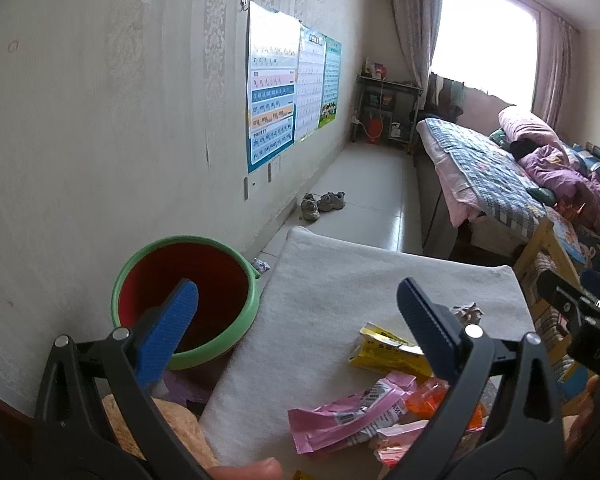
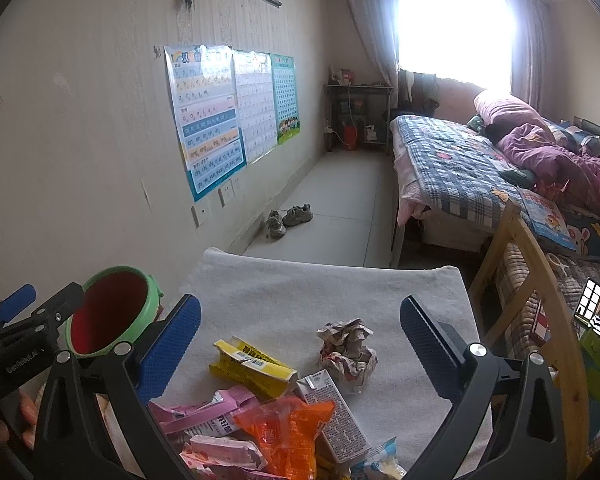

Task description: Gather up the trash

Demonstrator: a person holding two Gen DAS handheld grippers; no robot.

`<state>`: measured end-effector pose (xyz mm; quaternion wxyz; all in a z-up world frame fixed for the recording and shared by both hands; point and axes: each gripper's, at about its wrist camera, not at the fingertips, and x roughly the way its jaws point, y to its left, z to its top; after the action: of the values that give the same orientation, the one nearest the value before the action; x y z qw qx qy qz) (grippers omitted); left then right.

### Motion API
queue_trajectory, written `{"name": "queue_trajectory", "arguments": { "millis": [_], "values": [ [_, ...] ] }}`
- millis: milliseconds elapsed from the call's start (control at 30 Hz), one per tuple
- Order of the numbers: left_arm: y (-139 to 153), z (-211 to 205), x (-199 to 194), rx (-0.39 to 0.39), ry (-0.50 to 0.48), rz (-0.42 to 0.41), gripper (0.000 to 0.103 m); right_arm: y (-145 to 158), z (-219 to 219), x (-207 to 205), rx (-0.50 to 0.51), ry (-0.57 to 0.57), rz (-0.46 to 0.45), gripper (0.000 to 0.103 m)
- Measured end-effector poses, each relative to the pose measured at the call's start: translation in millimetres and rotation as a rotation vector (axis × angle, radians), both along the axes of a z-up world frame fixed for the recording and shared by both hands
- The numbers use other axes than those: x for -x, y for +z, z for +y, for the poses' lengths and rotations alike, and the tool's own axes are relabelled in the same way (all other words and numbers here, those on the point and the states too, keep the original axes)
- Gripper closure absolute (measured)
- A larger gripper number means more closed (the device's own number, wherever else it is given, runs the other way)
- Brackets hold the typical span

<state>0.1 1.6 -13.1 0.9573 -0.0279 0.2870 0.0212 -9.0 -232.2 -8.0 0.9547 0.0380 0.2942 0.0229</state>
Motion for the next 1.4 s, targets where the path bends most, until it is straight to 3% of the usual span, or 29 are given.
{"name": "queue_trajectory", "arguments": {
  "millis": [667,1100,1200,1400],
  "values": [
    [6.1,3.1,3.4,-0.017,0.031,-0.043,0.005,-2.4,3.8,1.0,0.003,0.001,0.004,0.007],
    [8.5,3.5,5.6,-0.054,-0.038,-0.030,0.005,-1.3,0.1,0.1,-0.003,-0.011,0.016,0.007],
    [3.7,8.1,0.5,-0.005,-0.103,0.010,0.005,-3.2,-0.8,-1.4,-0.004,-0.005,0.029,0.007],
    [-24.1,5.2,-3.5,-0.018,-0.265,0.130,0.005,-18.1,-11.0,-4.2,-0.071,0.084,0.145,0.007]
  ]
}}
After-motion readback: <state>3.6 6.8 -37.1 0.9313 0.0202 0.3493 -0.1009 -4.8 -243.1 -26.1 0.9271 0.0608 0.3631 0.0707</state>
